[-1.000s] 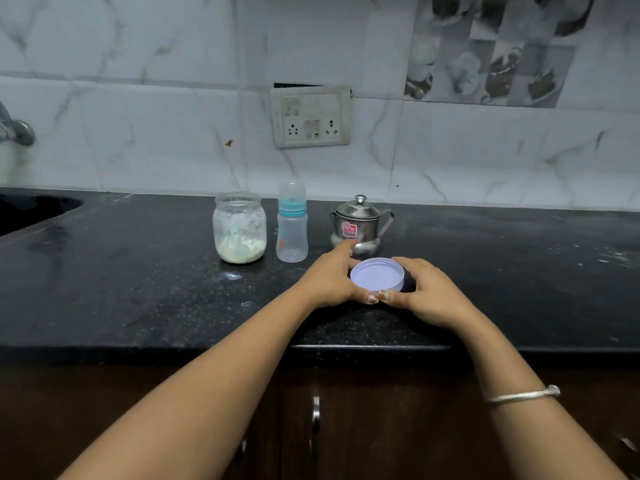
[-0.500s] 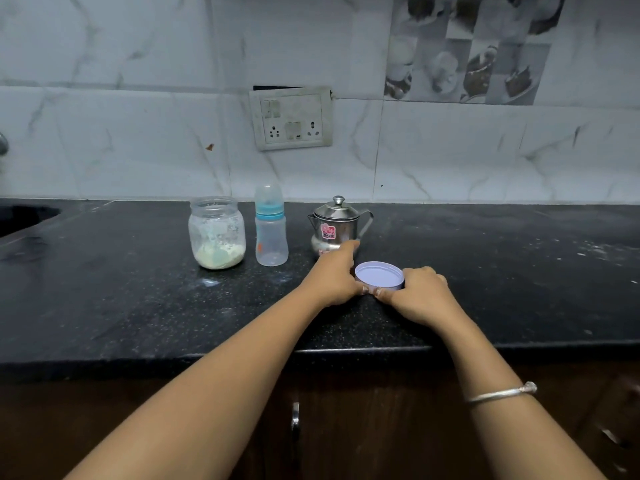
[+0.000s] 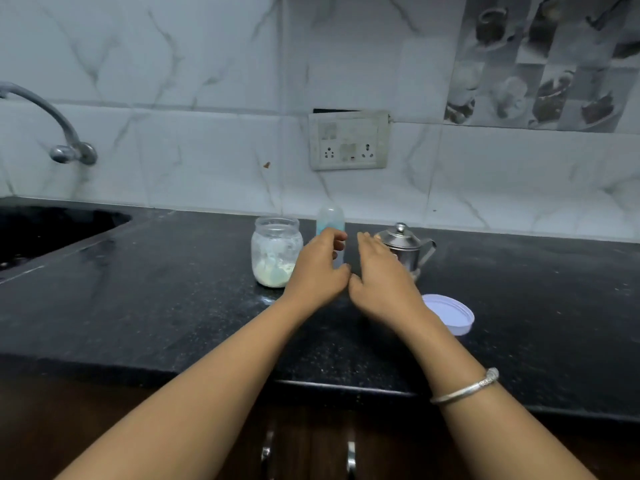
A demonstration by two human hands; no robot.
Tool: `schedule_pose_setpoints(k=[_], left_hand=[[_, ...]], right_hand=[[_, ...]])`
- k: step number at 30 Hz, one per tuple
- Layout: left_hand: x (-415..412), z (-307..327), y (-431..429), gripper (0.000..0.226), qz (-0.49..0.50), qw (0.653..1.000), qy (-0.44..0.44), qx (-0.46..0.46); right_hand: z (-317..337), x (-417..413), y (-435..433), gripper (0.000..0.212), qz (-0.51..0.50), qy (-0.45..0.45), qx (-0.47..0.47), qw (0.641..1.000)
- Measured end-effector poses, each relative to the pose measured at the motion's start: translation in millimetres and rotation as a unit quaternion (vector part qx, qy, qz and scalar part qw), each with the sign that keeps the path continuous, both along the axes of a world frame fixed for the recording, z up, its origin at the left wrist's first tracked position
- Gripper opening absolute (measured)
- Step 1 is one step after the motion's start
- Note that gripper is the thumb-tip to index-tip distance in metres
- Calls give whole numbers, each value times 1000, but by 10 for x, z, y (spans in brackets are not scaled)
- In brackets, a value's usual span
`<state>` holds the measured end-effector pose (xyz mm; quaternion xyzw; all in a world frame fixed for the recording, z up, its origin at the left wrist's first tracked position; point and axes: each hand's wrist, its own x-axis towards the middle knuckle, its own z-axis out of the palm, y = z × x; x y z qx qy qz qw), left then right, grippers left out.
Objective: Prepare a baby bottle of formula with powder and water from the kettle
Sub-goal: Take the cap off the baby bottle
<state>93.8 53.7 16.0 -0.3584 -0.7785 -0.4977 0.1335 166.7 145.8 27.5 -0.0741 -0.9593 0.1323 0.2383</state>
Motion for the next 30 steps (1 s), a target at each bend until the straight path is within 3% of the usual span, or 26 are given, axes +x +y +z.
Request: schedule_pose_setpoints(k=[5,11,16,22,24,27,30], left_hand=[[-270,41,-333,41,48,998,16,40],[-471,27,-506,32,85,992,54,77],[-448,44,-359,31,59,993,33,94],[-430,-61,-97,59,4,996,-21,82],[-426,-79,-41,56,-9,996,-25,88],[-443,-132,24,50,-23,994,-39,99],[-448,-154,45,54,-39,992,-58,105]], right_hand=[[102,-339,-305,66,35,23,8,999],[194,-562,-412,70,20,111,12,994],[174,-725,-284,84,-16,140,-115,983],[29,-855,-58,89,-37,143,-264,953],[-1,-903,-4,83,-38,153,-279,947],[-11,-924,13,56,-27,170,-269,948],[14,-904,16,49,-22,186,-271,944]])
